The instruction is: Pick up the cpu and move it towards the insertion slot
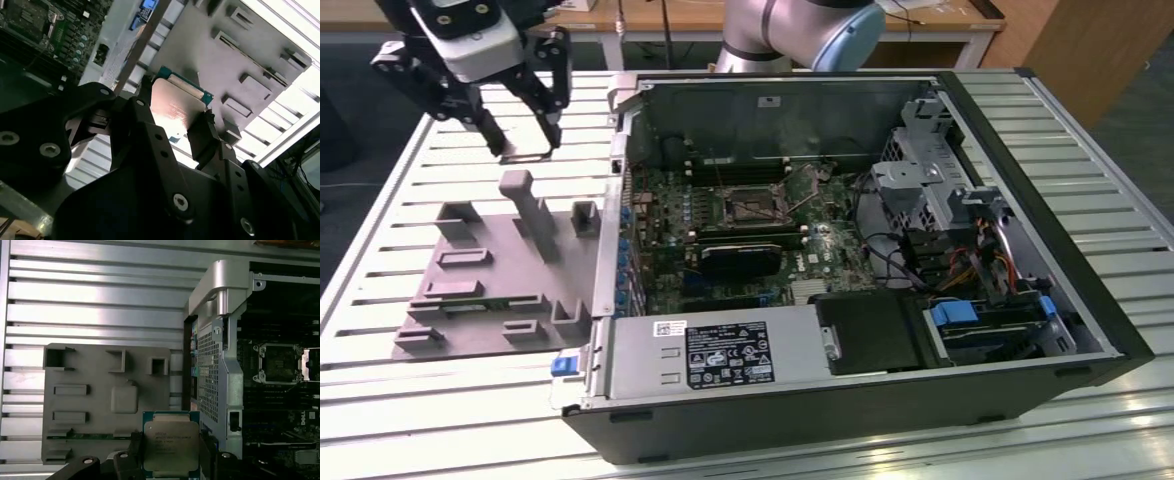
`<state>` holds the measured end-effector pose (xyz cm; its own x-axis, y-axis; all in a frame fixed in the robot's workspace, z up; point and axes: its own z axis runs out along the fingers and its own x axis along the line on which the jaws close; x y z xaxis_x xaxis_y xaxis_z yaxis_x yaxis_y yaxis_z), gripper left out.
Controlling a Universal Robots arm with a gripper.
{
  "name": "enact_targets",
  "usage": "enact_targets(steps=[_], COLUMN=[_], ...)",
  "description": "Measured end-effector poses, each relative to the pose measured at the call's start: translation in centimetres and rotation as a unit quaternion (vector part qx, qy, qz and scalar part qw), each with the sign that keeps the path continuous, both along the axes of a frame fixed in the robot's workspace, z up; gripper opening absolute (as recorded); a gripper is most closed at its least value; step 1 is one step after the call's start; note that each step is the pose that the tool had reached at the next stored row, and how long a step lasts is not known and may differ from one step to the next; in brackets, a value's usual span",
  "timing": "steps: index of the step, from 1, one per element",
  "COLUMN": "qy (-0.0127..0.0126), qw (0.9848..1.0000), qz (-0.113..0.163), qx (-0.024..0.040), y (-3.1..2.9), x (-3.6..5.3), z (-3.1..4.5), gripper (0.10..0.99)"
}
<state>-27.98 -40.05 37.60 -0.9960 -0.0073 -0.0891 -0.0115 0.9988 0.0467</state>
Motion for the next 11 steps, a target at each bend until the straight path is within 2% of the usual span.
enact_targets(steps=[11], qy=[0.0010], qw=[1.0000], qz=[0.000], qx=[0.0000], y=[0.00], x=[5.02], z=[0.00], gripper=[0.533])
